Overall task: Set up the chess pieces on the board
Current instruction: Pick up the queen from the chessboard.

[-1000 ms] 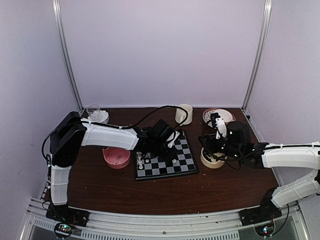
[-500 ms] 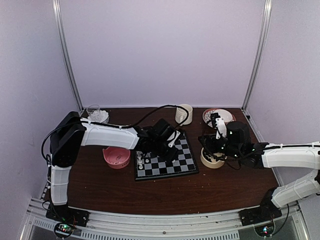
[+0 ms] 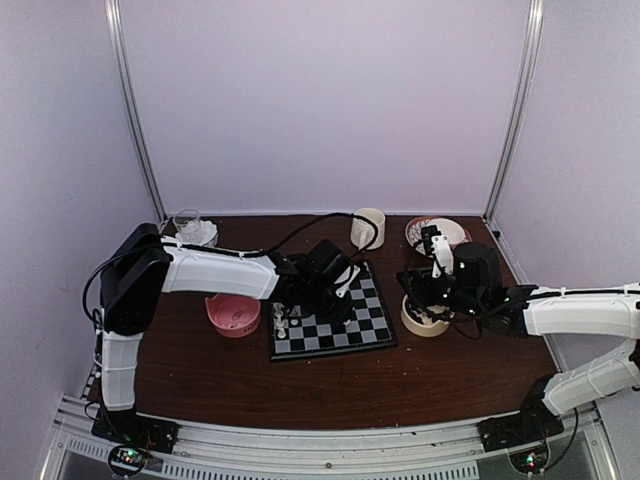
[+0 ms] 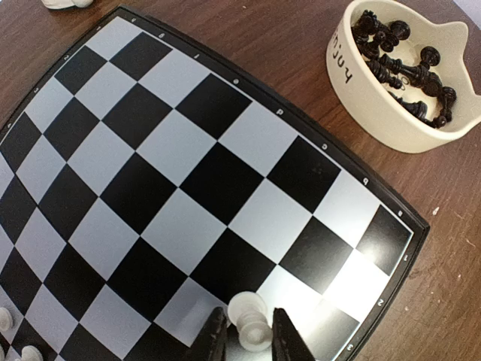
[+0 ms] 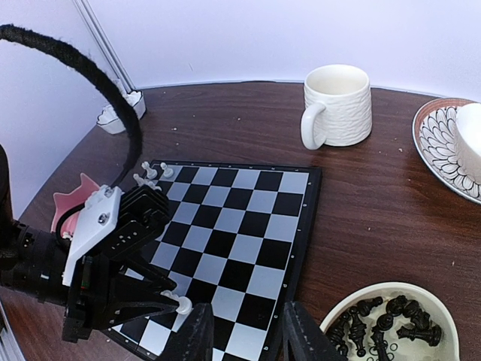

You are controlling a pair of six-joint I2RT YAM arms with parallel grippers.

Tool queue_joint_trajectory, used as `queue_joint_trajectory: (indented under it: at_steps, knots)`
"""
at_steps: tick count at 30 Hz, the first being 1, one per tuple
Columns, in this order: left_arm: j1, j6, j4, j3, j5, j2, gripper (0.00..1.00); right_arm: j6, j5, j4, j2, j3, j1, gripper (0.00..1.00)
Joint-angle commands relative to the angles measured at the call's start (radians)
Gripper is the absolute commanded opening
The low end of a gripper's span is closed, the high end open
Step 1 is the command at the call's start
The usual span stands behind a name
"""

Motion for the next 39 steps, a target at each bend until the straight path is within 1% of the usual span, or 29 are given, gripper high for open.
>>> queue_joint_trajectory:
  at_steps: [1, 5, 9, 20, 30, 39]
  knots:
    - [-0.005, 0.002, 0.000, 0.034, -0.011, -0.006, 0.20, 0.000, 0.020, 0.006, -0.009, -0.004, -0.006, 0.34]
    - [-0.005, 0.004, -0.012, 0.043, -0.013, -0.007, 0.15, 0.001, 0.019, 0.006, -0.012, -0.005, -0.006, 0.34]
    - [-0.005, 0.002, -0.023, 0.042, -0.019, -0.015, 0.12, 0.002, 0.018, 0.005, -0.009, -0.004, -0.007, 0.34]
    - [-0.005, -0.010, -0.037, 0.009, -0.059, -0.091, 0.11, 0.002, 0.013, 0.006, -0.010, -0.004, -0.007, 0.34]
    - [0.004, -0.016, -0.079, -0.055, -0.162, -0.238, 0.10, 0.002, 0.008, 0.006, -0.015, -0.005, -0.009, 0.34]
    - [0.090, -0.016, -0.074, -0.180, -0.176, -0.393, 0.09, 0.003, 0.002, 0.010, -0.009, -0.005, -0.009, 0.34]
